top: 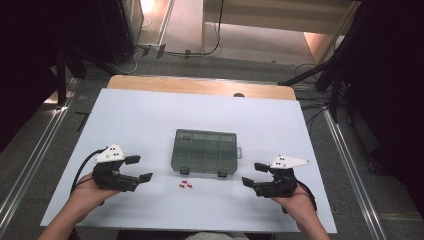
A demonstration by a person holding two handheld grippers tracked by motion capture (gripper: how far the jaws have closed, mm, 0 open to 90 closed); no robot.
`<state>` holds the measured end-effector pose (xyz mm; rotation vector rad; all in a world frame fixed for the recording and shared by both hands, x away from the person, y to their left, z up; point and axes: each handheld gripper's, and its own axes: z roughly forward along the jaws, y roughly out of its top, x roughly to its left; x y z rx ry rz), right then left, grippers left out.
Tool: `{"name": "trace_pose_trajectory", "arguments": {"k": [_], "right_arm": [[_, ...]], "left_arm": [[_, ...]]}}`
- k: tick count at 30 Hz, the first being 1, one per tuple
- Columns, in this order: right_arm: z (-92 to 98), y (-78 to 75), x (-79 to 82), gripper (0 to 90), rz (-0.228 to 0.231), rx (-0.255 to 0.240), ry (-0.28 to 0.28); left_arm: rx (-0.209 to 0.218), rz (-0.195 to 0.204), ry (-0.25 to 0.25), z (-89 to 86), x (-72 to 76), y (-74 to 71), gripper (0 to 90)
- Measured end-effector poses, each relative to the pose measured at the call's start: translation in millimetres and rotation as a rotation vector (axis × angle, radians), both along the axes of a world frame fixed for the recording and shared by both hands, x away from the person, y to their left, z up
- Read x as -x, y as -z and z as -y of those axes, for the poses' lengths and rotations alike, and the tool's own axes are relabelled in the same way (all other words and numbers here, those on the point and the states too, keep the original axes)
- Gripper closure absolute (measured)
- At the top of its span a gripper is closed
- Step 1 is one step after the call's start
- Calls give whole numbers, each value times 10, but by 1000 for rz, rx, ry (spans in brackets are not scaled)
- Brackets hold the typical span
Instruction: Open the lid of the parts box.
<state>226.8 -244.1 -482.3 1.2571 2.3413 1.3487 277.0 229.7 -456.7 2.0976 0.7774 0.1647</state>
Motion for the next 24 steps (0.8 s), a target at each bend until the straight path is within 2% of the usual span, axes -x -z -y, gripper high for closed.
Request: {"name": "trace_pose_trajectory", "arguments": {"k": [5, 15, 19, 24], "right_arm": [[-1, -11, 2, 249, 9, -11, 1], [5, -21, 6, 242, 22, -24, 6], [16, -28, 9, 229, 27, -39, 13], [35, -32, 16, 213, 16, -51, 22]], "left_arm": [[0, 23, -5, -6, 5, -9, 209], [23, 28, -9, -17, 4, -20, 209], [48, 39, -12, -23, 1, -28, 209], [49, 56, -8, -4, -5, -24, 209]]}}
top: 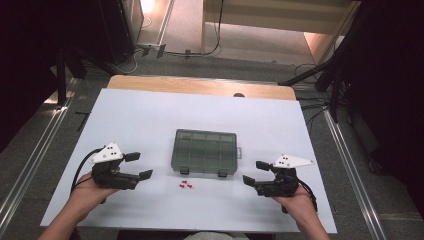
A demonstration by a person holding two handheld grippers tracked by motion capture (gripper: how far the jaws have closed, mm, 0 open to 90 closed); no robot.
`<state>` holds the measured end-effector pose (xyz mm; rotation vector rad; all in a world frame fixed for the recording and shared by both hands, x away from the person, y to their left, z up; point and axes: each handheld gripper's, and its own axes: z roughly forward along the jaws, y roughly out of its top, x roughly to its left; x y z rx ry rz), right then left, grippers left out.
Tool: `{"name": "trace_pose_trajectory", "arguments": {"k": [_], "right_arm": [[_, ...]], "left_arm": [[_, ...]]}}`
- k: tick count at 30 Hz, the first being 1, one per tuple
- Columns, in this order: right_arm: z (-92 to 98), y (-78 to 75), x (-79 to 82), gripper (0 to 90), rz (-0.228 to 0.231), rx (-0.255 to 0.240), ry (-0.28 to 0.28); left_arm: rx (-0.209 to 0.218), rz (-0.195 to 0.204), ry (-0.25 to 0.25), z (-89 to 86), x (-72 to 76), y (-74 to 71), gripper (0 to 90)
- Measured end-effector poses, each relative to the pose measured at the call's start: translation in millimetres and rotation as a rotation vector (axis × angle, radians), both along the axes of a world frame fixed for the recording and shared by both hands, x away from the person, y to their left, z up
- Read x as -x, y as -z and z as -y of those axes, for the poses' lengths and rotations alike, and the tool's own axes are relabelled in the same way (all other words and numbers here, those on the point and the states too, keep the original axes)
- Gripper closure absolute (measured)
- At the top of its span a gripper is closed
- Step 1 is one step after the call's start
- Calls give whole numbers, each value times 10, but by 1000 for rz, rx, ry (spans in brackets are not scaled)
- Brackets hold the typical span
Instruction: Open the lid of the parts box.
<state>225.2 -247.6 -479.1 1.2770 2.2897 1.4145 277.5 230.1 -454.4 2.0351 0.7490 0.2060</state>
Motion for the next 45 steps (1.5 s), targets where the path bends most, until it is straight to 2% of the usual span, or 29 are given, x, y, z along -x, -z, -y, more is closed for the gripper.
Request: {"name": "trace_pose_trajectory", "arguments": {"k": [5, 8, 12, 15, 18, 26, 31, 35, 41, 45], "right_arm": [[9, -9, 8, 200, 25, -3, -6], [8, -3, 11, 194, 16, 12, -10], [8, -10, 4, 202, 34, 19, 8], [0, -16, -13, 221, 44, 18, 24], [-18, -16, -41, 233, 51, 17, 34], [-47, 4, -109, 274, 45, 28, 42], [-81, 13, -122, 352, 46, 46, 27], [-126, 30, -133, 473, 44, 76, 16], [-187, 69, -150, 616, 17, 121, -4], [-205, 84, -164, 707, -19, 120, -3]], "left_arm": [[4, -3, 7, 37, -13, 5, 209], [-8, 2, 25, 73, -20, 12, 209], [0, -2, 44, 107, -46, 10, 209], [-8, 9, 45, 123, -65, -1, 209], [3, 16, 45, 138, -76, -6, 209], [26, -9, 40, 173, -115, -1, 210], [29, 5, 37, 181, -125, -4, 210], [38, 7, 28, 187, -139, -10, 211], [38, 12, 27, 190, -138, -15, 211], [34, 10, 29, 189, -144, -6, 211]]}}
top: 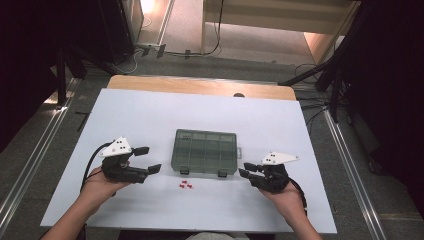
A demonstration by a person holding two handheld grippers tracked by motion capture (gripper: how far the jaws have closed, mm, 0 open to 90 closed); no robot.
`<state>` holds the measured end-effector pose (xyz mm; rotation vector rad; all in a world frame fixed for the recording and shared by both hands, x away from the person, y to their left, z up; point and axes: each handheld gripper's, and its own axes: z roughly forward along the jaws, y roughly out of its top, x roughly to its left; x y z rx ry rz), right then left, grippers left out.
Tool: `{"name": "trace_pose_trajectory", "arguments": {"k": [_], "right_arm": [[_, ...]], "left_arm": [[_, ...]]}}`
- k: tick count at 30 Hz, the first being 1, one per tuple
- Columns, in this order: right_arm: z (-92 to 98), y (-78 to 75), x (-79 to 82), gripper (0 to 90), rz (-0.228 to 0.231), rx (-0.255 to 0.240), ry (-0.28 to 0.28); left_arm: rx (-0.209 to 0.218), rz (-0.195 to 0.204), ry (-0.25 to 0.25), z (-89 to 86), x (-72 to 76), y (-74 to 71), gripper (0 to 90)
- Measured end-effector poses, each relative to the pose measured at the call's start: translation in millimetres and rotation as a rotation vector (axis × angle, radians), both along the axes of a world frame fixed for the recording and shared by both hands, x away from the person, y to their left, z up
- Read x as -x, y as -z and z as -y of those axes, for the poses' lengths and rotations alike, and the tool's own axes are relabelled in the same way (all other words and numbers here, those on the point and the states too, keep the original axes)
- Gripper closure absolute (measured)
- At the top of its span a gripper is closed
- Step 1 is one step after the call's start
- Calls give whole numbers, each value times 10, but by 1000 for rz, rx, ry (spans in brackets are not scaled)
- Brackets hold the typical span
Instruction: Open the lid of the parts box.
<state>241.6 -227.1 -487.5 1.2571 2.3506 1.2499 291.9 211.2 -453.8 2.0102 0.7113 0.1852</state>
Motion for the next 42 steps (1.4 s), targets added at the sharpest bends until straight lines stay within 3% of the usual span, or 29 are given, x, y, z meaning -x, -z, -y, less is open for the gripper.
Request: {"name": "trace_pose_trajectory", "arguments": {"k": [5, 8, 15, 42], "right_arm": [[-22, 14, -1, 862, -38, 3, -15], [-44, 41, -22, 900, -51, 11, -32], [-75, 82, -50, 900, -88, 35, -43], [-107, 113, -87, 900, -98, 35, -65]], "left_arm": [[5, -8, 0, -1, -4, 2, 211], [7, -3, -1, -2, -4, 1, 211], [10, -1, -4, -12, -4, -2, 211], [8, -7, -1, -8, -6, 3, 212]]}}
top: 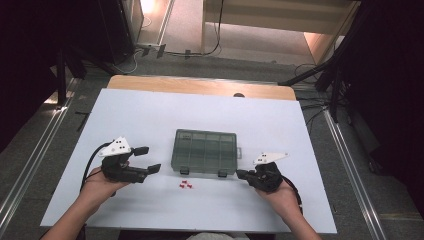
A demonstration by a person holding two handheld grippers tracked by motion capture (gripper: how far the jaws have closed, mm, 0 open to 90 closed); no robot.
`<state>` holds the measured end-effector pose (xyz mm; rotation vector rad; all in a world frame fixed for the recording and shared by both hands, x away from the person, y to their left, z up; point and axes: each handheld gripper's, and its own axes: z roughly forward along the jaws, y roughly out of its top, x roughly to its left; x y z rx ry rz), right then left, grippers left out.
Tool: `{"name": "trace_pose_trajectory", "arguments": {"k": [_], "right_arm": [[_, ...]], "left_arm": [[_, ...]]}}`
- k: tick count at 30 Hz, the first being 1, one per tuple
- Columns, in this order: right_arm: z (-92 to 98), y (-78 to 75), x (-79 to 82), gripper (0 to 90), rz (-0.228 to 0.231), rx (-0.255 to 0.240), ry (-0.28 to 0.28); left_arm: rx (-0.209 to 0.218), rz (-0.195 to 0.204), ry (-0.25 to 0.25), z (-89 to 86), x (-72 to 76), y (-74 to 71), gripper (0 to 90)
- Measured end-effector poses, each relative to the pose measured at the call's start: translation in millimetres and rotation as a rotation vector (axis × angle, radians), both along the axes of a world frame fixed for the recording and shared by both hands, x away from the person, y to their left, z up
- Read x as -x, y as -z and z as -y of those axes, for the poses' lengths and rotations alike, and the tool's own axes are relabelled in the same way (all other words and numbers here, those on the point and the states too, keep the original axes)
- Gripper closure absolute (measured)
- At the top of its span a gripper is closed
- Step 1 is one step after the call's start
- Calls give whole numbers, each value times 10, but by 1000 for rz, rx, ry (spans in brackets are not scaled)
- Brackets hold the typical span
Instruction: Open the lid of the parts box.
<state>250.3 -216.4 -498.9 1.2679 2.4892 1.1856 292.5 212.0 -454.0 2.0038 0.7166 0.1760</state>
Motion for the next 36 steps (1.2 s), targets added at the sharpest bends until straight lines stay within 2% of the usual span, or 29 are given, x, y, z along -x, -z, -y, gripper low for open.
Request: {"name": "trace_pose_trajectory", "arguments": {"k": [7, 23, 28, 34, 36], "right_arm": [[4, -15, 3, 900, 7, -5, -1], [10, -94, -16, 900, 44, -36, -4], [11, -130, -33, 900, 40, -45, 0], [7, -171, -52, 900, 51, -59, 8], [-4, -186, -72, 900, 51, -59, 10]], "left_arm": [[-6, -7, 15, 12, 6, 3, 212], [-8, -17, 11, 21, -1, 14, 212], [-9, -21, 16, 24, -6, 16, 212], [0, -38, 12, 36, -22, 19, 212], [-5, -48, 25, 47, -24, 20, 212]]}}
